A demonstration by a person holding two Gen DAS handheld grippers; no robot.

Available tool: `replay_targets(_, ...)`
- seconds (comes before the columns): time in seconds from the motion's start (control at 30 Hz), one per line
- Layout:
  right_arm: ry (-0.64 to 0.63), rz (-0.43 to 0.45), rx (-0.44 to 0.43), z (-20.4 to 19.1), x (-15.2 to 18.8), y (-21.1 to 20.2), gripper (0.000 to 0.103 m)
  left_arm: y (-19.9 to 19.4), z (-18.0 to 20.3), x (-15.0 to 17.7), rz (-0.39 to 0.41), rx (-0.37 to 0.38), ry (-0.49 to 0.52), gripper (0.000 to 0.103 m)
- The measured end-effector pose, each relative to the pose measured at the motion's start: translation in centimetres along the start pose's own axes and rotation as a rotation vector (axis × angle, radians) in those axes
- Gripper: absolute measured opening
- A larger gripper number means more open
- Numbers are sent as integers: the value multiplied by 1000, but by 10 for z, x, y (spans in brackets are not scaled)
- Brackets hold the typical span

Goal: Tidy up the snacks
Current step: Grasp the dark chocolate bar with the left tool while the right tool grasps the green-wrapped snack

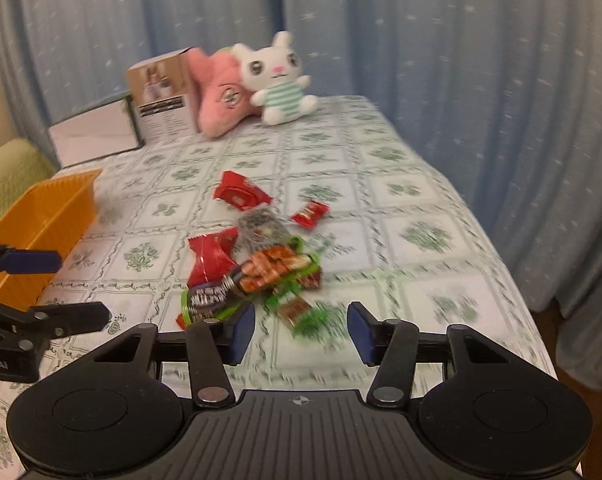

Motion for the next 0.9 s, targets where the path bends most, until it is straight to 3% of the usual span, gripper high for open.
replay_targets(0.3, -123, -117, -62, -2, 10, 54, 37, 25, -6, 7, -18, 20, 17, 83)
replay_targets(0.43, -139, -147, -58, -1, 15, 60, 28, 33, -4, 9, -19, 41, 25, 83)
replay_targets(0.47, -142, -149, -61, -2, 15, 59, 21, 35, -3, 9, -19, 47, 27, 83)
replay_targets(0.53, -140, -152, -50, -3, 15, 55, 20, 39, 1, 7, -19, 62, 26, 81)
replay_targets(0.77, 87, -99, 2, 18, 2, 25, 20, 56, 33, -2, -13, 180, 76, 66)
replay_targets(0.83, 118, -83, 21, 23, -1, 18, 20, 63, 45, -3, -12, 214, 106, 58)
replay_targets(0.9, 145, -65, 42, 27, -4, 12, 20, 70, 55, -7, -2, 235, 132, 57)
Point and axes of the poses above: each gripper's, at about its wrist camera, not at the fingertips, and y roughly the way its jaws point, z to its right, x to its underside, the point moved 7 cm from there along y, roughly the way its jaws point, and after that the axes turned 14 degrees about z, right-handed, at the moved point
